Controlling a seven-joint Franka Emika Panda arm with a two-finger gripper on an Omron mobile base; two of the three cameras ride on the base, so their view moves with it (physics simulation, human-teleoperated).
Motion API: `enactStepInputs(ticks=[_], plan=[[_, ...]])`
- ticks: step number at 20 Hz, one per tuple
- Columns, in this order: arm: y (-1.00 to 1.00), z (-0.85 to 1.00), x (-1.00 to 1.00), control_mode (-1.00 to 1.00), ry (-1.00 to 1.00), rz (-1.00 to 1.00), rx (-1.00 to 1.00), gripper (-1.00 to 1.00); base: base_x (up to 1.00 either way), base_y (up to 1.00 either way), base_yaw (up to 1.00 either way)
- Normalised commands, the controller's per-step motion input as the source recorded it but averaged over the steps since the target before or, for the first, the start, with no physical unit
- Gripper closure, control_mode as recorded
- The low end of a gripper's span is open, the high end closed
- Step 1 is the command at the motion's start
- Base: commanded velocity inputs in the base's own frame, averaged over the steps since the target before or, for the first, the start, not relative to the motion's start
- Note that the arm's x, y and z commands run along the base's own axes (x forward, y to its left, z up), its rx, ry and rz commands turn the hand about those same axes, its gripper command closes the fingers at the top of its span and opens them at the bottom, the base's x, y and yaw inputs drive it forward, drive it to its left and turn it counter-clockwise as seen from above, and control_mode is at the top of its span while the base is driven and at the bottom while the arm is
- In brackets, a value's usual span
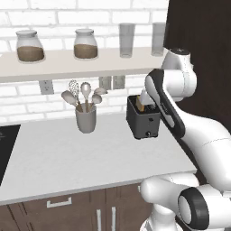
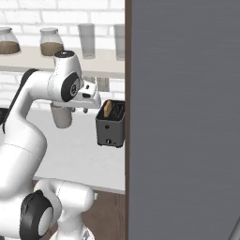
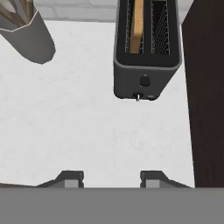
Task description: Start the toaster. Once the lever pops up, take the bread to the plate on the dining counter.
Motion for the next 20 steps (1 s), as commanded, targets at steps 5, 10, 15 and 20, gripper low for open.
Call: enactStepInputs(ticks=[5,10,15,20], plan=[[-0.02,-0.01,-0.03,-1.0,0.0,0.0,0.0,-1.0,0.0,0.0,0.0],[-0.05,-0.34,-0.01,-1.0,-0.02,0.0,0.0,-1.0,0.0,0.0,0.0],[-0.2,-0.48,0.01,-1.0,-0.03,0.0,0.0,-1.0,0.0,0.0,0.0],[-0.09,-0.41,0.1,-1.0,-0.04,0.0,0.0,-1.0,0.0,0.0,0.0]])
